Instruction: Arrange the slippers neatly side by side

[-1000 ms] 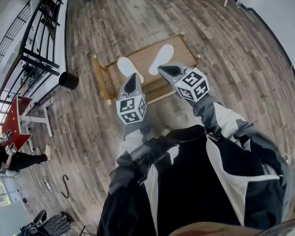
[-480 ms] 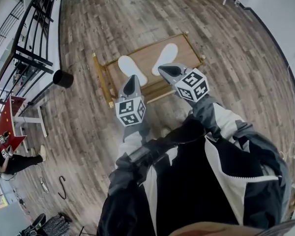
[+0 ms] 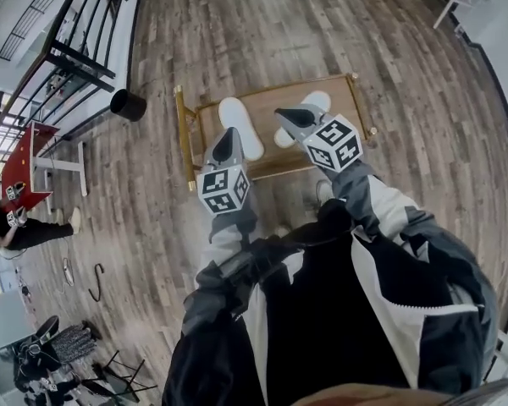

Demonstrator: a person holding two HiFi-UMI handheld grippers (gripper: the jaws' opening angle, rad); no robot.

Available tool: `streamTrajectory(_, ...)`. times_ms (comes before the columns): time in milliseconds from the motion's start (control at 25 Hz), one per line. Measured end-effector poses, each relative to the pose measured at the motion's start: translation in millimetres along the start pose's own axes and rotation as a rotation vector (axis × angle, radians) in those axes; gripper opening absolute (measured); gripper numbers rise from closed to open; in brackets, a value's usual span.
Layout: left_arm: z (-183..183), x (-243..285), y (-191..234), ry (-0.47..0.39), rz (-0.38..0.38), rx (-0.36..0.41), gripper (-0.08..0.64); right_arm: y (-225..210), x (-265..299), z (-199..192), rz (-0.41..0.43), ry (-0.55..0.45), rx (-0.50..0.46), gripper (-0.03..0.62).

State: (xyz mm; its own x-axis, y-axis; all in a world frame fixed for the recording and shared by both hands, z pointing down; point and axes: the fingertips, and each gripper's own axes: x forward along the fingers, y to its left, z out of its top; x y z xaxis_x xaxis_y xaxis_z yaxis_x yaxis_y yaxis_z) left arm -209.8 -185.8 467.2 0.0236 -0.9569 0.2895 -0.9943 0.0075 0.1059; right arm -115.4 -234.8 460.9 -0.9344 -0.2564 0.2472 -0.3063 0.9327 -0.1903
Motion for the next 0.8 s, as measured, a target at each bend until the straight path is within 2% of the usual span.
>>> streamTrajectory(120,9,28,4,0.001,0.056,-0.028,0.005,-36,9,14,0.046,-0.009,-0.014,0.005)
streamTrajectory(360,22,61,-6,-0.007,0.137,-0.027,0.005,-83,14,21,0.109,0.003,-0.014,0.005)
streamTrajectory(560,23,71,6,0.001,0.144,-0.025,0.005,-85,31,24,0.133,0.007,-0.008,0.005)
streamTrajectory(800,20,79,25,0.014,0.126,-0.012,0.005,-90,40,27,0.097,0.012,-0.010,0.005)
